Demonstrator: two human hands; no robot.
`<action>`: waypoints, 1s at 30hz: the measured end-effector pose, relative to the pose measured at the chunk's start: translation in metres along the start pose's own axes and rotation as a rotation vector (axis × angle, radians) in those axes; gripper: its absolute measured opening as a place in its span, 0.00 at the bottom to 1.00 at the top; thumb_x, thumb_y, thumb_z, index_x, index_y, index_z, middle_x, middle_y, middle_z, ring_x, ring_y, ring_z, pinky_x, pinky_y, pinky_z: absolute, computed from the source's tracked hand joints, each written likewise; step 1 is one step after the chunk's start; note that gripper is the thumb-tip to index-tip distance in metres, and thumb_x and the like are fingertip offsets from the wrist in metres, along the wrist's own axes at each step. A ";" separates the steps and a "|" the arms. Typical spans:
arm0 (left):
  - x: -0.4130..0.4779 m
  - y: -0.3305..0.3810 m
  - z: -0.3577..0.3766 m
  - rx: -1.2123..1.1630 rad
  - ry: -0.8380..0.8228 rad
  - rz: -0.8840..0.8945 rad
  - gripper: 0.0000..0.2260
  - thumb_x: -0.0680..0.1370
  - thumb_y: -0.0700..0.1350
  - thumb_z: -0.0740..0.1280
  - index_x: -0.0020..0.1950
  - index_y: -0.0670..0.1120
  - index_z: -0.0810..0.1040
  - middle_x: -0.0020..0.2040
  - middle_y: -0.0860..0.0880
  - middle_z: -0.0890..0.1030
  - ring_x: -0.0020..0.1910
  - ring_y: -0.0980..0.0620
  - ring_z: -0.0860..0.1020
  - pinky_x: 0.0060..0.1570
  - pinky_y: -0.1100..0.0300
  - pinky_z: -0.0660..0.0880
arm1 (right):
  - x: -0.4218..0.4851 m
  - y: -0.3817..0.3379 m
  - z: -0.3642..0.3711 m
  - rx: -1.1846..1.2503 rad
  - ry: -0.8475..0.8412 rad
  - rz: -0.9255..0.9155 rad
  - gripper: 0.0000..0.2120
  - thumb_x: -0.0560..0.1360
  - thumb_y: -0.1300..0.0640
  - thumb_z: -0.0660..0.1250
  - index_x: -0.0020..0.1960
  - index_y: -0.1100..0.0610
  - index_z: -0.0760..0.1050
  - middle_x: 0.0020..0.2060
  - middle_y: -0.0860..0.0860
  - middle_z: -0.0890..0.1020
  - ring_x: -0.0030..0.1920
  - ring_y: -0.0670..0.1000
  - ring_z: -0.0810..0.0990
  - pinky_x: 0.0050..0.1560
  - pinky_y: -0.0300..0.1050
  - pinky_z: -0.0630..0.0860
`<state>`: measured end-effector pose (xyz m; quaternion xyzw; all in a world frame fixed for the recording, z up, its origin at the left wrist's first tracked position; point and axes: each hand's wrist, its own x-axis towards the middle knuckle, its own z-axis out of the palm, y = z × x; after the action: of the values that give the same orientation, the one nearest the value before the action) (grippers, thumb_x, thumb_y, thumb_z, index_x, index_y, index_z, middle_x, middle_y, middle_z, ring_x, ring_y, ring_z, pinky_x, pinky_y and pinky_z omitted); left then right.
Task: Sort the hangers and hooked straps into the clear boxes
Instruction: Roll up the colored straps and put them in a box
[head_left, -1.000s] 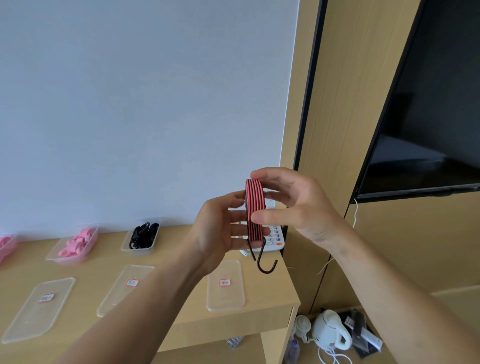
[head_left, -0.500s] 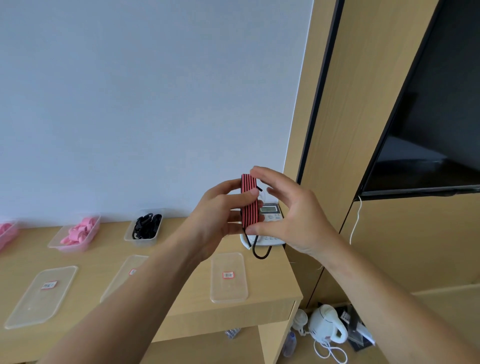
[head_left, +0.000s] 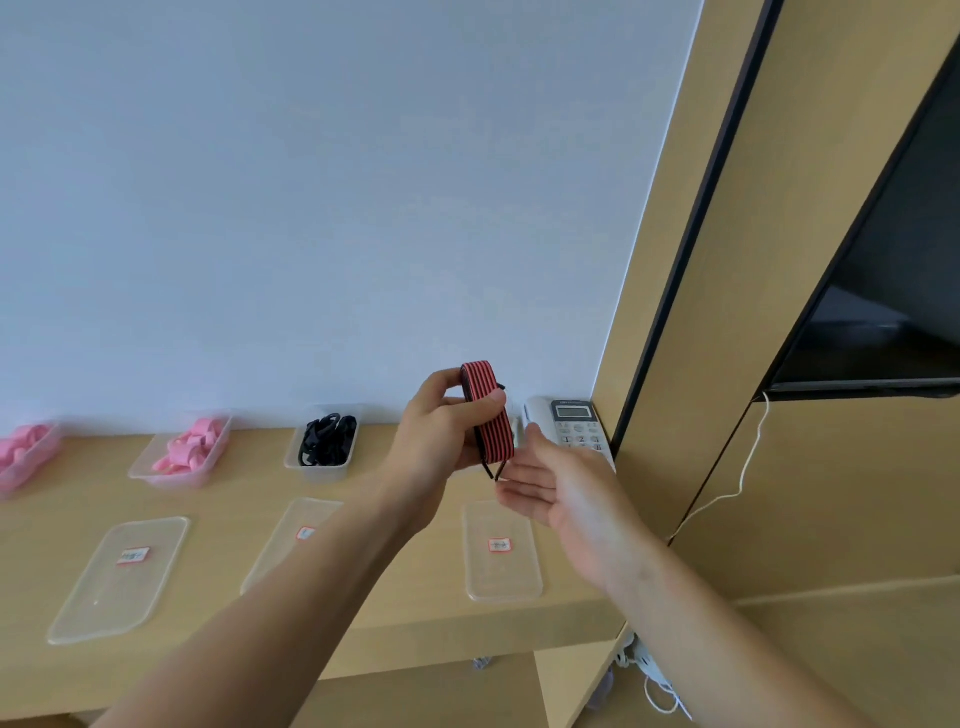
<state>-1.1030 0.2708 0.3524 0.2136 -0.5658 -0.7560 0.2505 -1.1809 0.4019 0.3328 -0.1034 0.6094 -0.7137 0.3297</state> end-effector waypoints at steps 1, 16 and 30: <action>0.002 -0.004 -0.006 -0.003 0.002 -0.019 0.13 0.79 0.42 0.74 0.63 0.46 0.79 0.53 0.40 0.83 0.55 0.35 0.85 0.53 0.45 0.84 | 0.002 0.003 0.004 0.059 0.015 0.020 0.18 0.80 0.49 0.70 0.51 0.66 0.82 0.46 0.63 0.86 0.50 0.61 0.86 0.56 0.56 0.83; 0.073 -0.082 -0.046 0.171 0.045 -0.227 0.18 0.72 0.50 0.77 0.59 0.47 0.83 0.54 0.49 0.87 0.50 0.57 0.84 0.48 0.63 0.76 | 0.097 0.064 0.011 0.195 -0.203 0.140 0.17 0.74 0.60 0.72 0.61 0.65 0.81 0.53 0.63 0.83 0.51 0.56 0.81 0.51 0.48 0.77; 0.203 -0.140 -0.082 0.212 0.086 -0.463 0.24 0.76 0.29 0.72 0.71 0.43 0.75 0.54 0.40 0.81 0.53 0.46 0.79 0.59 0.53 0.75 | 0.273 0.067 -0.008 -0.731 -0.439 0.057 0.19 0.66 0.51 0.75 0.55 0.39 0.77 0.48 0.46 0.85 0.48 0.44 0.84 0.53 0.49 0.82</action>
<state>-1.2318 0.1160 0.1879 0.3943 -0.5668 -0.7199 0.0707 -1.3703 0.2432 0.1989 -0.3460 0.7403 -0.4023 0.4129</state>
